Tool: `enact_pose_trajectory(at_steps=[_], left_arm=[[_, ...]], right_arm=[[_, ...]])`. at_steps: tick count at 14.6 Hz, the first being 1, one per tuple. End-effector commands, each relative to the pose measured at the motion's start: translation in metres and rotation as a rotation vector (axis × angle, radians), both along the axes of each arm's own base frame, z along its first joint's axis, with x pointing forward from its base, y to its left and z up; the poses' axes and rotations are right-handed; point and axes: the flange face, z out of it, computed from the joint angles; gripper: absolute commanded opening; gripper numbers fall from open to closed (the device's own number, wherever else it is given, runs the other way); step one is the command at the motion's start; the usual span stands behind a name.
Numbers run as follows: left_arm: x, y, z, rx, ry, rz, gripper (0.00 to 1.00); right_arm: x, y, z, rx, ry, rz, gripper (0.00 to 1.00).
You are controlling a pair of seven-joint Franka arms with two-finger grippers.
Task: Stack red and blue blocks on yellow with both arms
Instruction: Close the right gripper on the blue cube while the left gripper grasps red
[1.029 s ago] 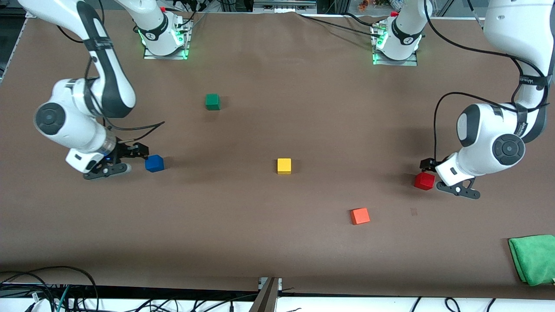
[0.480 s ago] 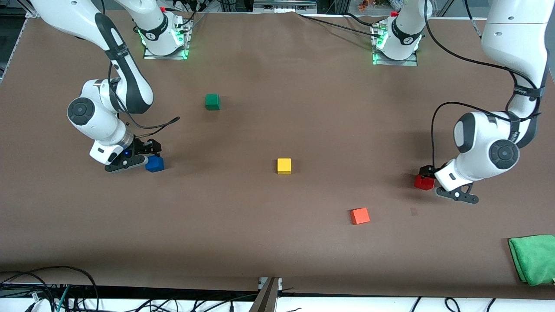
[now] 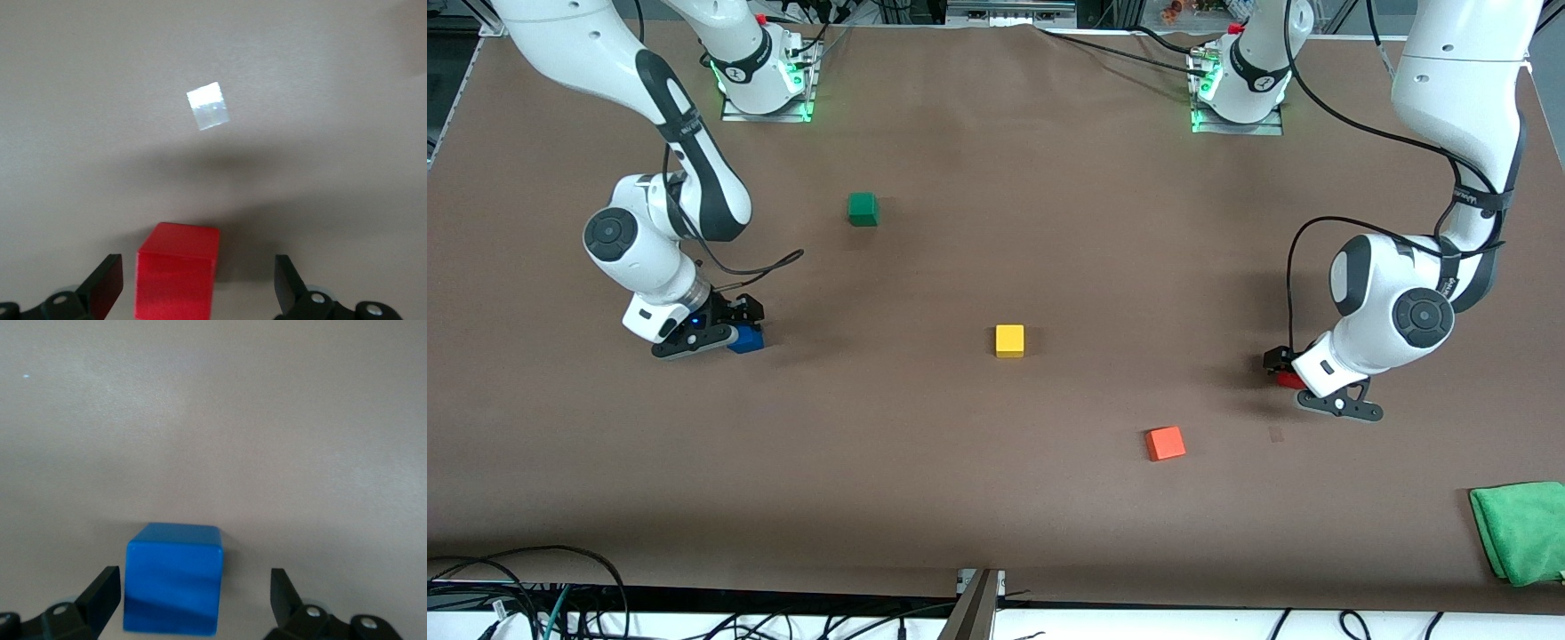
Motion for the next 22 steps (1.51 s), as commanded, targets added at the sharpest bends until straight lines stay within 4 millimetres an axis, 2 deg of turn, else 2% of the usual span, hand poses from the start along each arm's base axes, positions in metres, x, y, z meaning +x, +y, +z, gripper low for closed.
enact_pose_trajectory(at_steps=[1,3,6,11,15,16,17,18,20,21,22], left_arm=[[0.004,0.010,-0.002,0.011,-0.014,-0.020,1.00],[0.003,0.011,-0.003,0.011,-0.011,-0.022,1.00],[0.003,0.012,-0.007,0.011,-0.008,-0.021,1.00],[0.004,0.017,-0.018,0.008,-0.027,-0.015,1.00],[0.004,0.019,-0.018,0.008,-0.027,-0.014,1.00],[0.004,0.020,-0.018,0.008,-0.027,-0.012,0.95],[0.004,0.021,-0.018,0.007,-0.026,-0.009,0.79],[0.005,0.021,-0.017,0.004,-0.027,-0.006,0.59],[0.005,0.021,-0.016,0.004,-0.029,-0.005,0.27],[0.005,0.021,-0.015,0.003,-0.029,-0.003,0.20],[0.005,0.021,-0.015,0.002,-0.031,-0.002,0.19]], right_arm=[[-0.001,0.000,-0.004,0.006,-0.014,-0.009,0.97],[-0.001,0.000,-0.004,0.010,-0.014,-0.030,0.94],[0.001,0.001,-0.003,0.013,-0.016,-0.054,0.84],[0.001,0.001,-0.001,0.017,-0.014,-0.089,0.53],[0.007,0.002,0.008,0.018,0.037,-0.110,0.13],[0.012,0.002,0.015,0.030,0.055,-0.131,0.06],[0.018,0.002,0.025,0.044,0.069,-0.147,0.05],[0.028,0.003,0.040,0.052,0.078,-0.153,0.05],[0.046,0.001,0.079,0.056,0.101,-0.157,0.05],[0.051,0.000,0.097,0.060,0.115,-0.160,0.05],[0.055,-0.009,0.116,0.058,0.128,-0.170,0.05]])
